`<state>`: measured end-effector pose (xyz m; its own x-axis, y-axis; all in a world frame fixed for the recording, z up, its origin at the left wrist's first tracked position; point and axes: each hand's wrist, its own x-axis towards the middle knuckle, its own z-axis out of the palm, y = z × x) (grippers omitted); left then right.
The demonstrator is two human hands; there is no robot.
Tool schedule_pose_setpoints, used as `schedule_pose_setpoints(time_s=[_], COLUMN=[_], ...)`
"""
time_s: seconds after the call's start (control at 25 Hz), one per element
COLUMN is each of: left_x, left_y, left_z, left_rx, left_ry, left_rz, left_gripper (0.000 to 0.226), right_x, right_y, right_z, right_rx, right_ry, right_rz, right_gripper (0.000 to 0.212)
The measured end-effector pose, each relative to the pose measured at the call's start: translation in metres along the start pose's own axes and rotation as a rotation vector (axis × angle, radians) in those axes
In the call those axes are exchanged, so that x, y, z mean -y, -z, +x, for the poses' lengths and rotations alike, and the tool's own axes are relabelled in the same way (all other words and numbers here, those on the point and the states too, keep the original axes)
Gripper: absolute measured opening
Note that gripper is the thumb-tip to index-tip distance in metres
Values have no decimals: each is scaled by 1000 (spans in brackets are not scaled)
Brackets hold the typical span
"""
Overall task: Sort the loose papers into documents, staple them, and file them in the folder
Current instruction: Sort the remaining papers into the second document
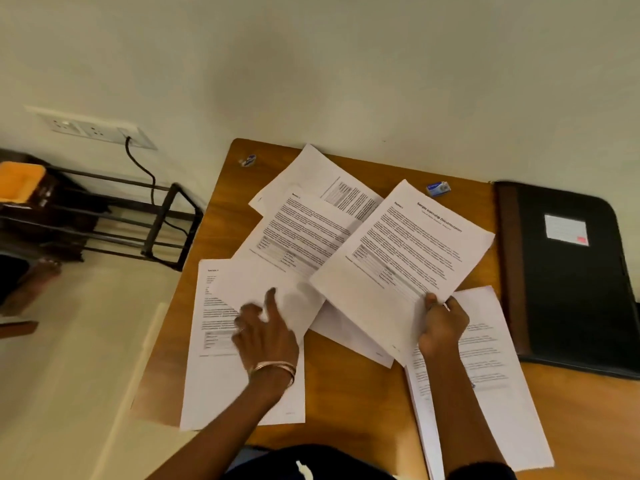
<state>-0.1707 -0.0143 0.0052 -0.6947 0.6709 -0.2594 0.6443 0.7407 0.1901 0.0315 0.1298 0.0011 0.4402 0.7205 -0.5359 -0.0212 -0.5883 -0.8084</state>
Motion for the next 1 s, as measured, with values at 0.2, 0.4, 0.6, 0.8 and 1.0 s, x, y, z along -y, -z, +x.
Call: schedule_pose_setpoints(time_s=[0.2, 0.4, 0.6, 0.8, 1.0], left_x=[9, 4, 1, 8, 14], left_y=[-3, 0, -8, -7, -9], left_z=[68, 63, 26, 27, 27], left_rx=[184, 352, 320, 341, 358], left_ry=[-533, -456, -401, -400, -383], left_rz=[357, 358, 371, 338, 311], left_gripper=[93, 89, 92, 92, 91], right_x=[-1, -7, -4, -12, -14], right_y=[12, 27, 10, 1, 1], right_z=[-4, -6, -16, -24, -26], right_rx=[-71, -131, -91, -52, -33], right_ry=[18, 9, 21, 40, 58], right_rz=[15, 10, -10, -71, -63], right_gripper=[24, 24, 25, 26, 27])
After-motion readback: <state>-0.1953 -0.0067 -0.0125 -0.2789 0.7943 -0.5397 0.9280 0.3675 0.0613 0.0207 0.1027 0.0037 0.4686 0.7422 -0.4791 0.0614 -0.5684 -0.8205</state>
